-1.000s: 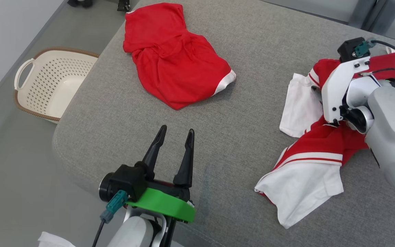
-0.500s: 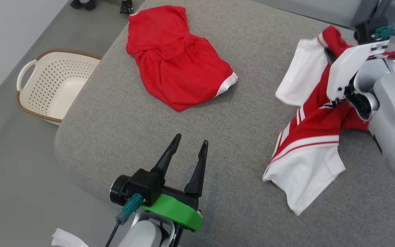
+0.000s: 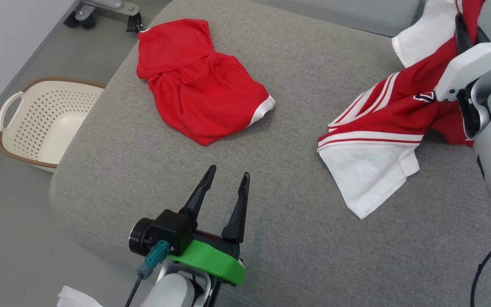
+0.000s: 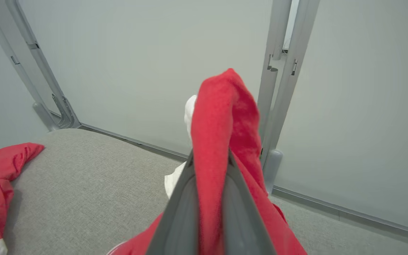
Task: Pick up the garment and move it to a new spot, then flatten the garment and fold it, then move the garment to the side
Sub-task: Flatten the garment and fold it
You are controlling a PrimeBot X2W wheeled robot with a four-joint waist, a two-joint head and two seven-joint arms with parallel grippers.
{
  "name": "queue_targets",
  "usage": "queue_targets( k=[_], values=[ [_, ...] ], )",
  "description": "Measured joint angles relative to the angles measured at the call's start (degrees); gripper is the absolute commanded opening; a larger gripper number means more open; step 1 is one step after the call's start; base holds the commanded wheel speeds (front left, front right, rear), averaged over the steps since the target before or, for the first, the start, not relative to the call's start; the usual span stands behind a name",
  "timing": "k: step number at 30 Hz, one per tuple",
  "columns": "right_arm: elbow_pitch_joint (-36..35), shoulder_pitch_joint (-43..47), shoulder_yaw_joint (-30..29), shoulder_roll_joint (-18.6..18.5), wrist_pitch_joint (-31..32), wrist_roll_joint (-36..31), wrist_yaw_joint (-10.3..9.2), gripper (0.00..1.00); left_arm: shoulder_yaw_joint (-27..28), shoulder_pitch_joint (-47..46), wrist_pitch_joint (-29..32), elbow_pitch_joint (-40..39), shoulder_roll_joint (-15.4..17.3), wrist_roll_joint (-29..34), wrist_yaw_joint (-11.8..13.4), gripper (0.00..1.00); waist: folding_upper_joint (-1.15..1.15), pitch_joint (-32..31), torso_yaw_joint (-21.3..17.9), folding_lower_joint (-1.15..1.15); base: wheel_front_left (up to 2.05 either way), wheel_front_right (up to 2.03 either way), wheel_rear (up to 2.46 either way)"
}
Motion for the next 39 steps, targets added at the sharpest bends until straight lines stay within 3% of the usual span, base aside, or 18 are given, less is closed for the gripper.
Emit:
queue_targets(
  k=[1,2,6,12,18,30,35,39],
  values=[
    [0.55,0.06,-1.60,0.56,-0.03,-0.54,0.00,0.44,-0.12,0.00,0.00,-0.02,0.00,0.00,-0.03,1.00,0.00,0.08,-0.18,0.00,0.00,0.00,0.00],
    [1.45,0.27,-3.15,1.48,-0.15,-1.57,-0.01,1.00,-0.31,-0.02,0.00,-0.03,-0.01,0.00,-0.04,1.00,0.00,0.18,-0.40,0.00,0.00,0.00,0.00],
    [4.74,1.63,-5.78,4.23,-0.20,-6.64,0.01,1.00,-0.81,-0.12,0.00,-0.10,-0.01,-0.16,0.03,1.00,0.00,0.35,-1.04,0.00,0.00,0.00,0.00],
    [2.66,3.28,-8.96,4.30,-0.21,-9.91,0.01,1.00,-0.15,-0.11,0.00,-0.42,-0.01,-1.52,0.19,1.00,0.00,-0.27,-2.62,0.00,0.00,0.00,0.00],
    [-10.34,10.48,-11.20,6.79,-0.26,-9.92,0.01,1.00,3.48,-0.34,0.00,-2.44,-0.02,-1.64,0.59,1.00,0.00,-1.41,-5.81,0.00,0.00,0.00,0.00],
    [-43.28,37.75,-10.20,9.99,-0.27,-3.64,0.01,1.00,11.66,0.03,0.00,-4.26,-0.02,0.59,-0.09,1.00,0.00,-3.26,-14.85,0.00,0.00,0.00,0.00],
    [-48.48,42.79,-11.26,11.02,-0.22,-3.26,0.00,1.00,13.45,0.25,0.00,-3.57,-0.01,1.40,-1.12,1.00,0.00,-3.09,-18.12,0.00,0.00,0.00,0.00],
    [-49.34,41.61,-12.93,11.12,2.13,-3.69,0.00,1.00,13.70,-0.07,0.00,-3.16,-0.02,2.09,-2.47,1.00,0.00,-1.67,-19.56,0.00,0.00,0.00,0.00]
  ],
)
